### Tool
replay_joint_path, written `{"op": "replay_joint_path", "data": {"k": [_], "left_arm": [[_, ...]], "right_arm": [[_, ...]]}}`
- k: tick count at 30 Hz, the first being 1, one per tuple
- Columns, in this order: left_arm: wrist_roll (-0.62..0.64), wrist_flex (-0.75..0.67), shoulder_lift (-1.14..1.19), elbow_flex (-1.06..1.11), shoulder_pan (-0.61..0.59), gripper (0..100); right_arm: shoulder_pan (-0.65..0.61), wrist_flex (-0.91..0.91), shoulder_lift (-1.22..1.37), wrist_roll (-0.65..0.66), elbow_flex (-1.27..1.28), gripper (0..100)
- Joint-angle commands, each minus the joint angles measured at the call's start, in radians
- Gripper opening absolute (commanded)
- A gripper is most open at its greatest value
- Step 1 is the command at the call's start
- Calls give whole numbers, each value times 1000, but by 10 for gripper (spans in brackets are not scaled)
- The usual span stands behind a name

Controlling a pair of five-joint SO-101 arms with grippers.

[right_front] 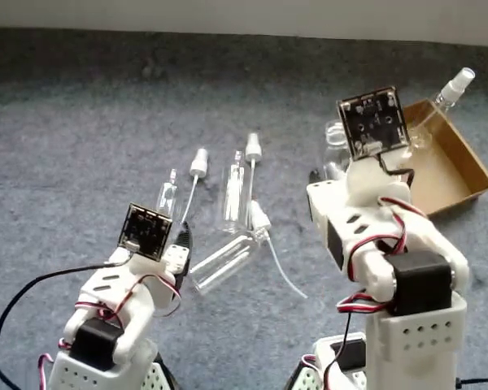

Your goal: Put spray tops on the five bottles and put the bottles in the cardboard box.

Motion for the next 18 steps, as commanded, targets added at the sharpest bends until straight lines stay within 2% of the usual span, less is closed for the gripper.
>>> {"op": "replay_joint_path", "data": {"k": [1,5,7,12,18], "left_arm": [[-60,104,-5,-171,-48,7],[-87,133,-5,-231,-97,7],[-153,155,-4,-266,-122,7],[-230,166,10,-331,-157,7],[-269,160,305,-481,-196,7]], "right_arm": [[18,-137,-125,2,185,180],[18,-214,-217,2,354,180],[18,-266,-249,-8,433,180],[18,-427,-303,-138,602,180],[18,-536,-323,-207,731,180]]}}
